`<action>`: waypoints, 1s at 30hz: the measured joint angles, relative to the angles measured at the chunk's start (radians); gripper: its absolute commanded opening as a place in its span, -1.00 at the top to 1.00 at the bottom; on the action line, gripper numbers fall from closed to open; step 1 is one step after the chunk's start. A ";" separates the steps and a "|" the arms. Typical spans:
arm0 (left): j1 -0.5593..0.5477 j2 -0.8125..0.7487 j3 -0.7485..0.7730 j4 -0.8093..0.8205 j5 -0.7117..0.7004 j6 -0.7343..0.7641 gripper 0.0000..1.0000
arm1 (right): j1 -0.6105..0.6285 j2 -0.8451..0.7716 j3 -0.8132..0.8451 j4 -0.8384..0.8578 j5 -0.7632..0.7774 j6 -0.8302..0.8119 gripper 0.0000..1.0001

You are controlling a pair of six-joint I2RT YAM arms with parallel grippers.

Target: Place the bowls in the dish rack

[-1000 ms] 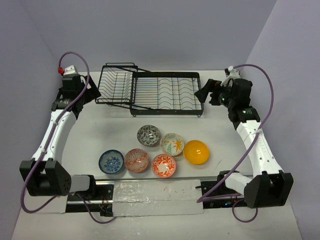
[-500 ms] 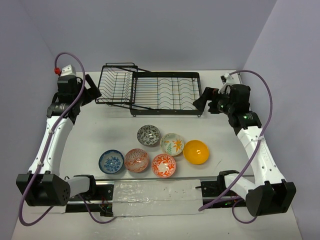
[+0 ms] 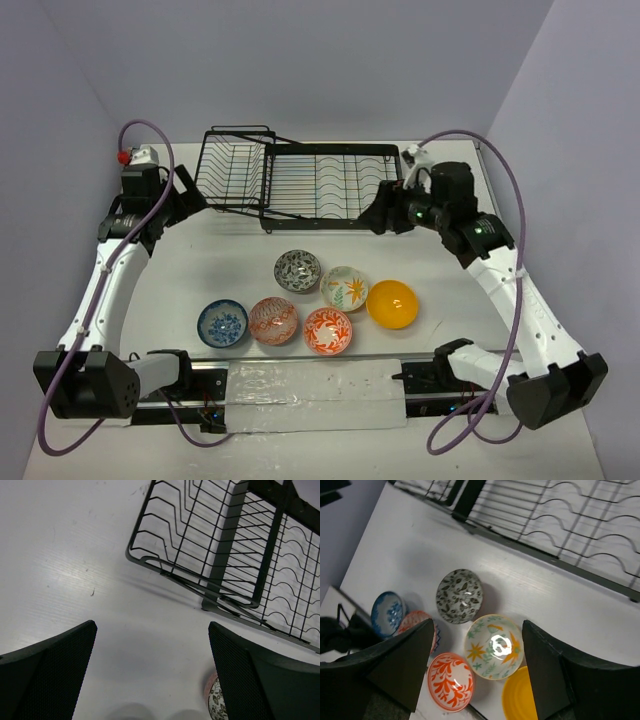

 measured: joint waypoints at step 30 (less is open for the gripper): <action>0.000 -0.142 -0.071 -0.150 -0.081 -0.032 -0.98 | 0.375 0.488 0.103 -0.089 0.160 -0.103 -0.29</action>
